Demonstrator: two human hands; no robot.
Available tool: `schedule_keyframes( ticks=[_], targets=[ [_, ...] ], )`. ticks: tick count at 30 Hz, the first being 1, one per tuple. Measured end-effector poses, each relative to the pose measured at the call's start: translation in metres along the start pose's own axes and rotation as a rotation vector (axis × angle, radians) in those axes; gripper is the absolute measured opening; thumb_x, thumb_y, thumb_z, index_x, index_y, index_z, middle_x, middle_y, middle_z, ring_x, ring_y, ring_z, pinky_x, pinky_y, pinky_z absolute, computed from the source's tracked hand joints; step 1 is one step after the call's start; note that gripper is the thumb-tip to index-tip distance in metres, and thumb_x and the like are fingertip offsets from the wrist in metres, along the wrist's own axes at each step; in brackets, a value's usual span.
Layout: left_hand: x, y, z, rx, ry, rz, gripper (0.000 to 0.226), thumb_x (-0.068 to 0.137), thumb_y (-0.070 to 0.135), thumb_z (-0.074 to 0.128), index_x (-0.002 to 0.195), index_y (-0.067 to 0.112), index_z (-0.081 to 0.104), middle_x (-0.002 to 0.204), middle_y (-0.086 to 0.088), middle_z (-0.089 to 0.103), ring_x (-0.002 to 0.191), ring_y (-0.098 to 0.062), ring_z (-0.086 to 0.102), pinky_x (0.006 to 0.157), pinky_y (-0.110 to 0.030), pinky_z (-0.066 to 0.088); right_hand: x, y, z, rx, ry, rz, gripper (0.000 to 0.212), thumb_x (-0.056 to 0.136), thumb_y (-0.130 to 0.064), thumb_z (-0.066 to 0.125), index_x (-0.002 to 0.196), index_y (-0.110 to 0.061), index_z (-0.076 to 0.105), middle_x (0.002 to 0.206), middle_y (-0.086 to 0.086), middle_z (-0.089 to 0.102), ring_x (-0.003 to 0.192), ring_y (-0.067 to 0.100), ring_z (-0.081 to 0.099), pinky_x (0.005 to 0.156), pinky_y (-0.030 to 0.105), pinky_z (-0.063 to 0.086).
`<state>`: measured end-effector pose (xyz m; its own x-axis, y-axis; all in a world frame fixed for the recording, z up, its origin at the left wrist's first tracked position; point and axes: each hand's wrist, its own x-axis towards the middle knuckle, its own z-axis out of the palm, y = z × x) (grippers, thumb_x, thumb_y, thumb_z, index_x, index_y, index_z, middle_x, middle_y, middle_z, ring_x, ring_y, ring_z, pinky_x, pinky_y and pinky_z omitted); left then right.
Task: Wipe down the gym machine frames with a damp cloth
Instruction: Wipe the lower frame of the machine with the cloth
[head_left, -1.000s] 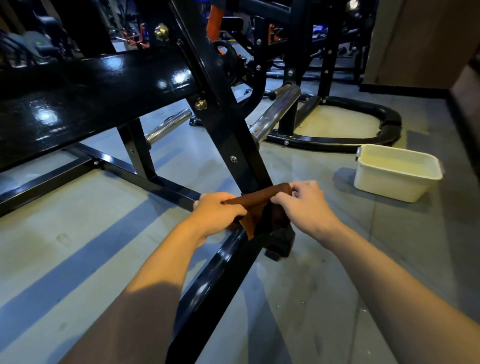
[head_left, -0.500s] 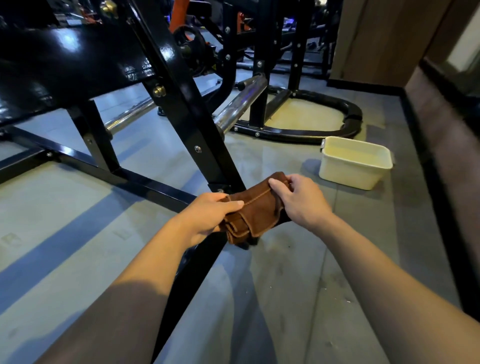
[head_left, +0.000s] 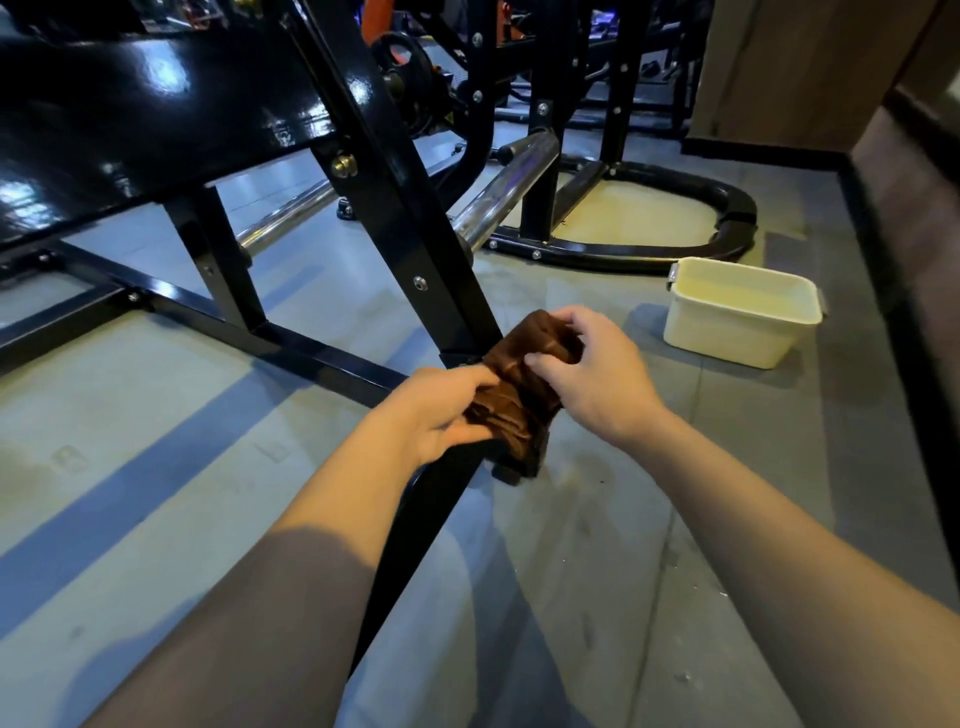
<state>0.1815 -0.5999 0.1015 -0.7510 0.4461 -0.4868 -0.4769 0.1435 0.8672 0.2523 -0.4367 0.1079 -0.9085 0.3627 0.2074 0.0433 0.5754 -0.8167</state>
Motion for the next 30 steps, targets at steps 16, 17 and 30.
schedule_keyframes(
  ticks=[16, 17, 30],
  targets=[
    [0.006, -0.015, -0.015, -0.438, -0.025, 0.073, 0.038, 0.094, 0.007, 0.052, 0.131, 0.001, 0.058, 0.109, -0.019, 0.069, 0.092, -0.027, 0.072, 0.073, -0.041, 0.062, -0.010, -0.001, 0.012, 0.627, -0.359, 0.509, 0.031, 0.092, -0.033, 0.076, 0.120, -0.022, 0.069, 0.101, -0.003, 0.080, 0.101, 0.018, 0.074, 0.097, 0.039, 0.058],
    [0.007, -0.016, -0.016, -0.462, -0.005, 0.073, 0.041, 0.094, 0.007, 0.053, 0.134, 0.000, 0.056, 0.110, -0.019, 0.068, 0.091, -0.027, 0.073, 0.071, -0.041, 0.062, -0.011, -0.003, 0.017, 0.664, -0.366, 0.528, 0.032, 0.092, -0.028, 0.077, 0.121, -0.020, 0.067, 0.098, 0.000, 0.080, 0.095, 0.018, 0.075, 0.091, 0.037, 0.061],
    [-0.033, -0.044, -0.040, -0.111, 0.084, 0.128, 0.031, 0.103, -0.005, 0.047, 0.125, 0.006, 0.066, 0.121, -0.014, 0.071, 0.105, -0.022, 0.067, 0.089, -0.029, 0.056, -0.012, -0.015, 0.038, 0.577, -0.743, 0.709, 0.053, 0.074, -0.040, 0.080, 0.117, -0.010, 0.072, 0.102, 0.014, 0.074, 0.090, 0.028, 0.070, 0.071, 0.035, 0.057]
  ],
)
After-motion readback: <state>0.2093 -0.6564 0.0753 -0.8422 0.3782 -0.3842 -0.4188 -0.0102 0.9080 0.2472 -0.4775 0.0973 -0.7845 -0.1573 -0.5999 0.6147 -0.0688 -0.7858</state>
